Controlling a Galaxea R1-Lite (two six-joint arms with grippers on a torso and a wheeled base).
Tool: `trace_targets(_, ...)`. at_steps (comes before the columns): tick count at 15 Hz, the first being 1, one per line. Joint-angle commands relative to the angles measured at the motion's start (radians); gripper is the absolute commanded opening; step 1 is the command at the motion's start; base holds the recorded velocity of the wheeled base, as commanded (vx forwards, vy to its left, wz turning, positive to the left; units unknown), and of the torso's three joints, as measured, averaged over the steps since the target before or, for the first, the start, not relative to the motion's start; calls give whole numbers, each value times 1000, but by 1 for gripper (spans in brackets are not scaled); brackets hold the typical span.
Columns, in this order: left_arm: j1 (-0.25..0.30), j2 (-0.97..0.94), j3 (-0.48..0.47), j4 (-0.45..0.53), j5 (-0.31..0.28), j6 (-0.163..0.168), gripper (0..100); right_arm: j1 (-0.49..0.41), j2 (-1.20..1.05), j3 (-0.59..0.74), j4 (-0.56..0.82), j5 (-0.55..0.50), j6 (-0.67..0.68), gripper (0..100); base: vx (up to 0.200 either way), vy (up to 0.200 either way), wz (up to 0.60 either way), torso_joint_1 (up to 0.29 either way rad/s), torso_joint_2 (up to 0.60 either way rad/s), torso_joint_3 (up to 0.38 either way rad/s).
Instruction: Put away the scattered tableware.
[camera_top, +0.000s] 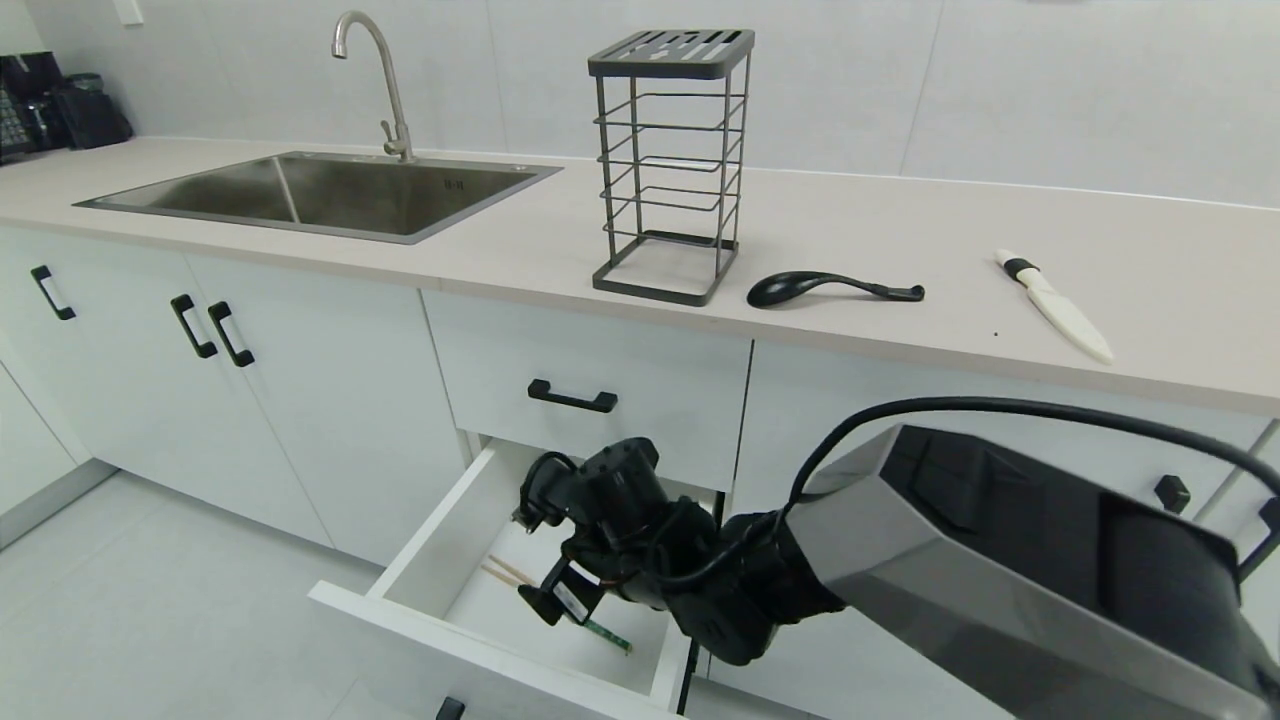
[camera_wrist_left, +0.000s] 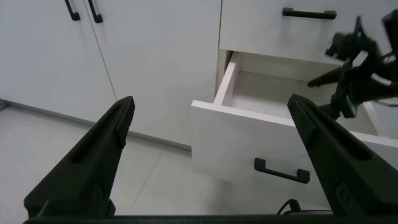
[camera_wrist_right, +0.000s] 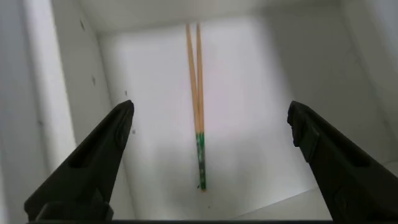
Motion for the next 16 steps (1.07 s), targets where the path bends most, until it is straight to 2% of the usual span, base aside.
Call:
trace_targets(1,0,1,0,0,0,0,100,18,-140,86,-65,0,-6,100,0,0,0,0,0,0)
trace_targets(4,0,1,0,0,0,0,100,61,-357,237,-124,6,0,100,0,0,0,0,0,0)
trace_targets(8,0,1,0,0,0,0,100,56,-538,471,-189,6,3,100,0,0,0,0,0,0)
trace_targets(11,0,1,0,0,0,0,100,21,-722,638,-209,8,6,100,0,0,0,0,0,0)
trace_targets(13,0,1,0,0,0,0,100,1,-805,690,-212,15,22,100,0,0,0,0,0,0)
trace_targets(15,0,1,0,0,0,0,100,-75,-850,710,-216,28,3,100,0,0,0,0,0,0)
trace_targets(16,0,1,0,0,0,0,100,-114,-905,748,-232,74,-9,100,0,0,0,0,0,0)
